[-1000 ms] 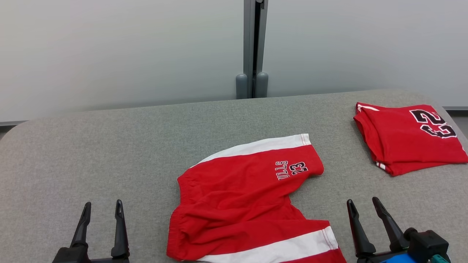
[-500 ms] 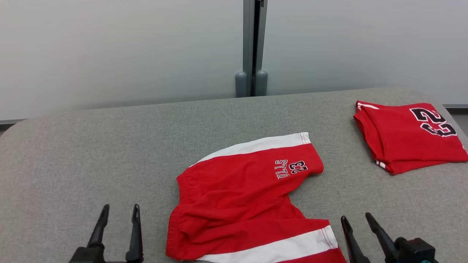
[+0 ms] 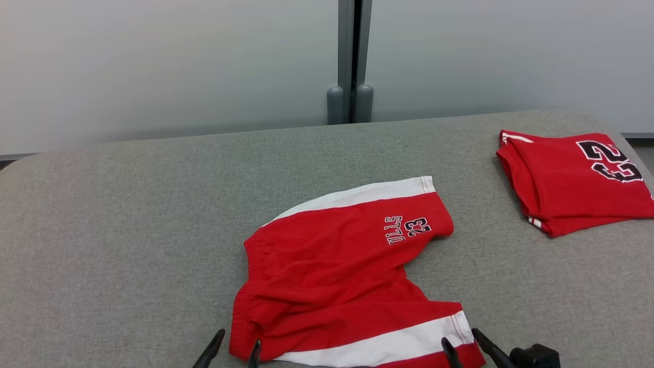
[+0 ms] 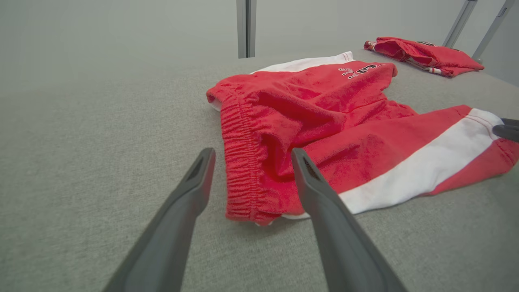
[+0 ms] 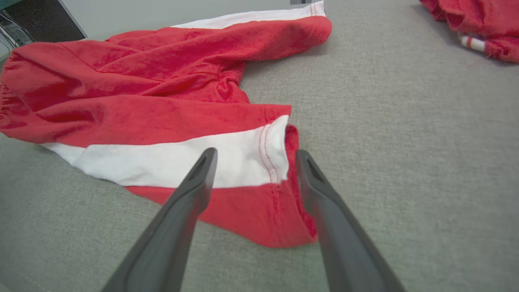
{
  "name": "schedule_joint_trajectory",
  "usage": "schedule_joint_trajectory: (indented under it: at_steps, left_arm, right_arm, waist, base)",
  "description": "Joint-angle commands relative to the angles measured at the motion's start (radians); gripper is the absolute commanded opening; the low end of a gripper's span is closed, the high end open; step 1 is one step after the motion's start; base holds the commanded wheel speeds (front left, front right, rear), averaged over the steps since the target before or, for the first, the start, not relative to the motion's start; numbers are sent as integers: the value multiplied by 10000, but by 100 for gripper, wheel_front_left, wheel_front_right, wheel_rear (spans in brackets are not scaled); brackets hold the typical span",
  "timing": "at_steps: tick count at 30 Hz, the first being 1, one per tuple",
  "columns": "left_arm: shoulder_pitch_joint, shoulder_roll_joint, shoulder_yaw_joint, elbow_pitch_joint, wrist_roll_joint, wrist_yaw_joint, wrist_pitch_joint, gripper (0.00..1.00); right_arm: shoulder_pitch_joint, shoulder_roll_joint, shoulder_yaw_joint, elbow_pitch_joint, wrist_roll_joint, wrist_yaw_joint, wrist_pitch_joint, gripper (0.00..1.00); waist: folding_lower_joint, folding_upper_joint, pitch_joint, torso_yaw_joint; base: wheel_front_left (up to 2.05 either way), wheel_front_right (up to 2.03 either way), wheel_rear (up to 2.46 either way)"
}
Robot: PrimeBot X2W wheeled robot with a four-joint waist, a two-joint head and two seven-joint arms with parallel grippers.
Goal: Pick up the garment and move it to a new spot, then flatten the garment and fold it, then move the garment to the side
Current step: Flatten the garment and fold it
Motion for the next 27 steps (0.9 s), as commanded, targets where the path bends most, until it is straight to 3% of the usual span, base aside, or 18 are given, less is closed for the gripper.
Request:
schedule_joint_trajectory:
  at_steps: [1,12,27]
  left_arm:
    - [-201,134,-252,223,-109,-21,-21,100]
    - [-1107,719,-1258,1806,-489,-21,-21,100]
    - [-784,940,-1258,1846,-649,-22,-21,100]
  right_arm:
    - [-292,-112,268,149,126,4,-29,100]
    - [-1107,-366,1322,507,570,4,-29,100]
    - [-1269,-559,1930,532,1066,5,-29,100]
  waist:
    - [-1,0,76,-9]
    - [-1,0,403,-224]
    - [-1,0,516,-273]
  base:
    - [0,0,0]
    - [0,0,0]
    - [0,0,0]
